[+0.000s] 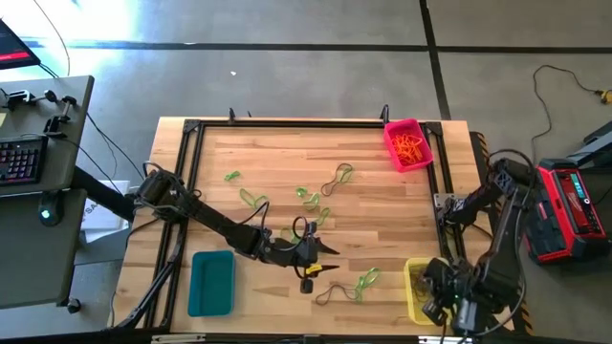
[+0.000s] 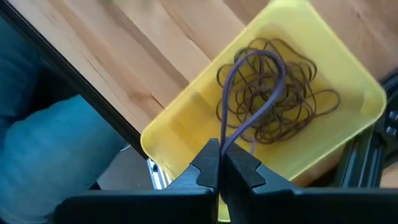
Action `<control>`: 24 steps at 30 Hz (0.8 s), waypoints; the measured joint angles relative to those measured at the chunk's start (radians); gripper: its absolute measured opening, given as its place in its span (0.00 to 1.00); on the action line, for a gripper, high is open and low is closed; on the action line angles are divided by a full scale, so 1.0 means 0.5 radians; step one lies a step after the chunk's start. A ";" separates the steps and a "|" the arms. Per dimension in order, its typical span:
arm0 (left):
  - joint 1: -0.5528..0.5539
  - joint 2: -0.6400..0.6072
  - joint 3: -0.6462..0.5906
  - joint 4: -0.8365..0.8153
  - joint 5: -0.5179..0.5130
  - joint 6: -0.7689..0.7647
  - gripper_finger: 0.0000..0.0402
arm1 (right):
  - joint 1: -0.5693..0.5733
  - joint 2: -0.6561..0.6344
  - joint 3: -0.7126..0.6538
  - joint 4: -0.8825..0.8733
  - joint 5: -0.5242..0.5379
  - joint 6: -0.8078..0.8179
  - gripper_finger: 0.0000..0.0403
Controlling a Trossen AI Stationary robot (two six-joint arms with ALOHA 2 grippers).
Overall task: Sort rubber bands into baskets
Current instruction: Put the purple rubber band into the yellow bin
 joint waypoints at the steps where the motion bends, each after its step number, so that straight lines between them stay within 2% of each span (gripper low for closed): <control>1: 0.002 0.000 0.000 -0.007 0.034 -0.007 0.38 | 0.012 0.014 0.000 0.009 -0.008 0.021 0.00; 6: 0.031 0.000 0.000 -0.087 0.261 -0.129 0.38 | 0.027 0.117 -0.001 0.022 -0.016 -0.011 0.01; 9: 0.035 0.000 0.000 -0.236 0.285 -0.191 0.38 | 0.001 0.190 -0.002 0.004 -0.056 -0.087 0.04; 14: 0.035 0.009 -0.001 -0.468 0.288 -0.303 0.38 | -0.046 0.313 -0.003 -0.018 -0.212 -0.241 0.16; 18: 0.037 0.083 0.000 -0.435 0.374 -0.354 0.38 | -0.093 0.351 -0.003 -0.028 -0.243 -0.316 0.27; 24: 0.024 0.225 0.143 -0.531 0.444 -0.228 0.38 | -0.139 0.351 -0.003 -0.043 -0.247 -0.408 0.37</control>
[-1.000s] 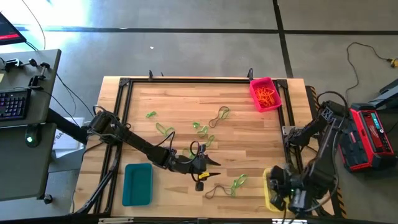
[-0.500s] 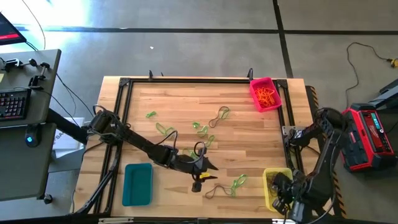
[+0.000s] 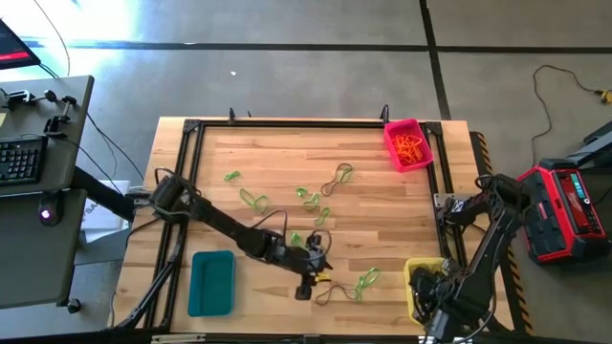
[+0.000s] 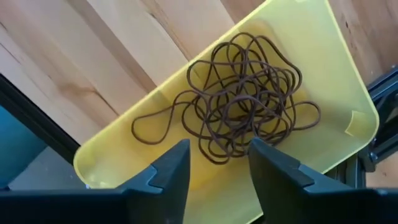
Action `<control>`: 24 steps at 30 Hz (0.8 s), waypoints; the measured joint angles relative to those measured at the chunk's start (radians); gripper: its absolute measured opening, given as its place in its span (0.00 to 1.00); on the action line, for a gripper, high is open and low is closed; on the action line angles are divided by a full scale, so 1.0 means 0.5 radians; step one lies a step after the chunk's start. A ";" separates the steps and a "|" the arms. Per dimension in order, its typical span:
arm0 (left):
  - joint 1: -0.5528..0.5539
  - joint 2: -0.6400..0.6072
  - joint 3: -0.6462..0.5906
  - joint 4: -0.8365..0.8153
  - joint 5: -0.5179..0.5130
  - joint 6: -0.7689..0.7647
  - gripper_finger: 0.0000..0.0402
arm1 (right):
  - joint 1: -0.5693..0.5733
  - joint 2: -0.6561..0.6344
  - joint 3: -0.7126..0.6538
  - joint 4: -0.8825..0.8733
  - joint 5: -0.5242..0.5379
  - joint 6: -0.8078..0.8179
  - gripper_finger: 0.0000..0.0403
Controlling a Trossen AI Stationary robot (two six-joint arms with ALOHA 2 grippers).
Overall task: Sort rubber bands into baskets
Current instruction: Put the purple rubber band into the yellow bin
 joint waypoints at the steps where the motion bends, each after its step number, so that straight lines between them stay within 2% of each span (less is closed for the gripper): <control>1: -0.006 0.024 0.036 -0.029 0.000 0.043 0.38 | -0.005 0.000 0.000 0.000 -0.004 -0.024 0.38; 9: 0.025 0.223 0.341 -0.411 0.074 0.119 0.38 | -0.008 -0.001 0.000 0.007 -0.221 -0.054 0.39; 14: 0.051 0.314 0.433 -0.410 0.228 0.077 0.38 | 0.010 -0.001 0.000 0.010 -0.263 -0.086 0.39; 24: 0.048 0.376 0.435 -0.396 0.195 0.021 0.38 | 0.078 -0.002 0.000 0.016 -0.329 -0.143 0.39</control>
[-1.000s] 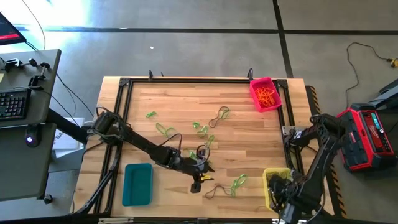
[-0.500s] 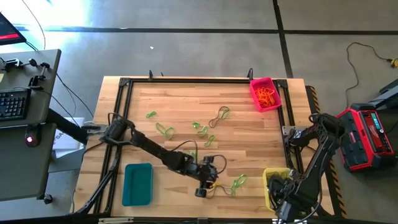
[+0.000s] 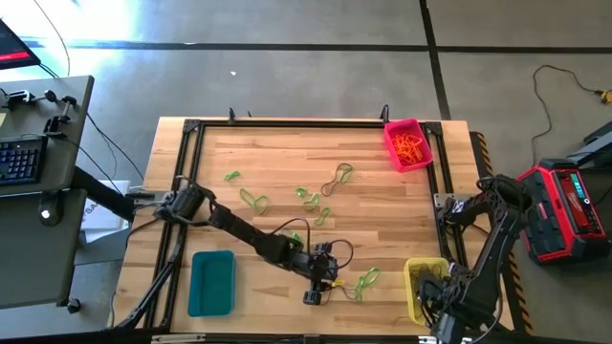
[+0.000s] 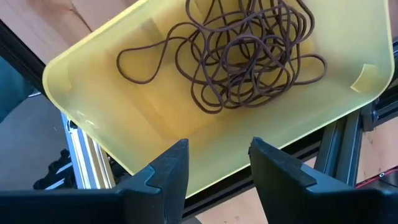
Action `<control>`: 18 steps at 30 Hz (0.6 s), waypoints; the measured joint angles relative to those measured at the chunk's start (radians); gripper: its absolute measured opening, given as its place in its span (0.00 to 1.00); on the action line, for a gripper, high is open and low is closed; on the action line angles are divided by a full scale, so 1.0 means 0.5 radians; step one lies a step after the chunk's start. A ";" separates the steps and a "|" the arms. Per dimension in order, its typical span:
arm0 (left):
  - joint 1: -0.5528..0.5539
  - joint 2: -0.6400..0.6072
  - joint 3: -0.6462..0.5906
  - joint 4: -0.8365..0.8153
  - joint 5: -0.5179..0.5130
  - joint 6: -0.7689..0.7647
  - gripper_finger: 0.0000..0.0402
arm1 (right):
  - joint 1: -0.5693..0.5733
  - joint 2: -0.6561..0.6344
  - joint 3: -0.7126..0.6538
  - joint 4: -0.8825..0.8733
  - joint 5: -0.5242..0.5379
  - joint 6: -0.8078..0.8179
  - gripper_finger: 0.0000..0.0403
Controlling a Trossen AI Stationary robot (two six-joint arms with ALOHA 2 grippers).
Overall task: Sort rubber bands into baskets
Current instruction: Put the purple rubber band into the yellow bin
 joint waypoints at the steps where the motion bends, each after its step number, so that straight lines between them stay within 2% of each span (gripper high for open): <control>1: 0.000 0.010 0.000 0.002 0.000 -0.003 0.38 | 0.001 0.000 0.000 0.000 0.000 0.000 0.39; 18: -0.061 0.085 -0.002 0.088 -0.038 -0.156 0.38 | -0.001 -0.001 0.000 -0.008 0.027 -0.117 0.39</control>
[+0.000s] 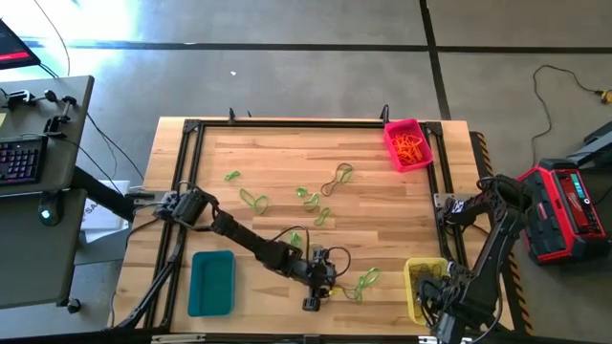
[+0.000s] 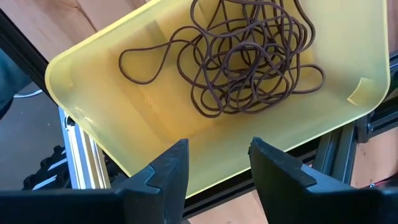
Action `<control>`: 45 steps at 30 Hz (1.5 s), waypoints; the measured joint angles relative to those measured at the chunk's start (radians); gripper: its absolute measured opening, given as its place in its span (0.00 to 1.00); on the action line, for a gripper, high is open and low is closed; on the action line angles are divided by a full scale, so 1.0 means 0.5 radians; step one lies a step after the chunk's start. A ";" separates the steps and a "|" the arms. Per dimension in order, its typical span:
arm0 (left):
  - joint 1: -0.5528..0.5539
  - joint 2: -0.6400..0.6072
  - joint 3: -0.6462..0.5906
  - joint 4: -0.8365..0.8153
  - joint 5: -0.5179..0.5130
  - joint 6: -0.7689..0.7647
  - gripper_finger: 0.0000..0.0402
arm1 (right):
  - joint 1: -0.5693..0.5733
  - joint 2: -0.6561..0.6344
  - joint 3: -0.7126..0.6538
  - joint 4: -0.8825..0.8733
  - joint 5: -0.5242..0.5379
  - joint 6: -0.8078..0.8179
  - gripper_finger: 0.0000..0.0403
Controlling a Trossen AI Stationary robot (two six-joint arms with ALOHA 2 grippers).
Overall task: Sort rubber bands into baskets
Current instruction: Put the purple rubber band into the yellow bin
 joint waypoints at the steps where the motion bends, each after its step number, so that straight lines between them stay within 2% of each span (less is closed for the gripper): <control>1: 0.001 0.000 0.000 0.000 -0.014 -0.011 0.38 | 0.000 0.000 0.000 0.001 0.000 -0.001 0.39; 7: -0.009 0.018 0.000 -0.030 -0.217 0.075 0.30 | 0.000 -0.001 0.000 0.000 0.060 0.003 0.39; 19: -0.031 0.054 0.005 -0.029 -0.284 0.072 0.03 | 0.000 -0.001 0.001 -0.027 0.101 -0.027 0.39; 22: -0.024 0.043 0.005 -0.039 -0.337 0.025 0.01 | -0.006 -0.002 0.001 -0.031 0.142 0.015 0.39; 30: -0.016 -0.086 -0.005 -0.067 -0.589 0.060 0.00 | -0.001 -0.002 0.001 -0.087 0.565 -0.012 0.39; 36: -0.021 -0.186 0.000 -0.006 -0.699 0.070 0.00 | 0.000 -0.002 0.001 -0.050 1.017 -0.159 0.39; 39: -0.021 -0.200 -0.001 0.054 -0.579 0.085 0.00 | -0.003 -0.002 0.001 0.097 1.233 -0.290 0.39; 42: -0.020 -0.185 -0.001 0.049 -0.404 -0.014 0.03 | -0.036 -0.001 0.001 0.287 1.310 -0.438 0.39; 45: -0.027 -0.139 -0.002 0.013 -0.355 -0.074 0.10 | -0.081 -0.001 0.001 0.423 1.401 -0.548 0.39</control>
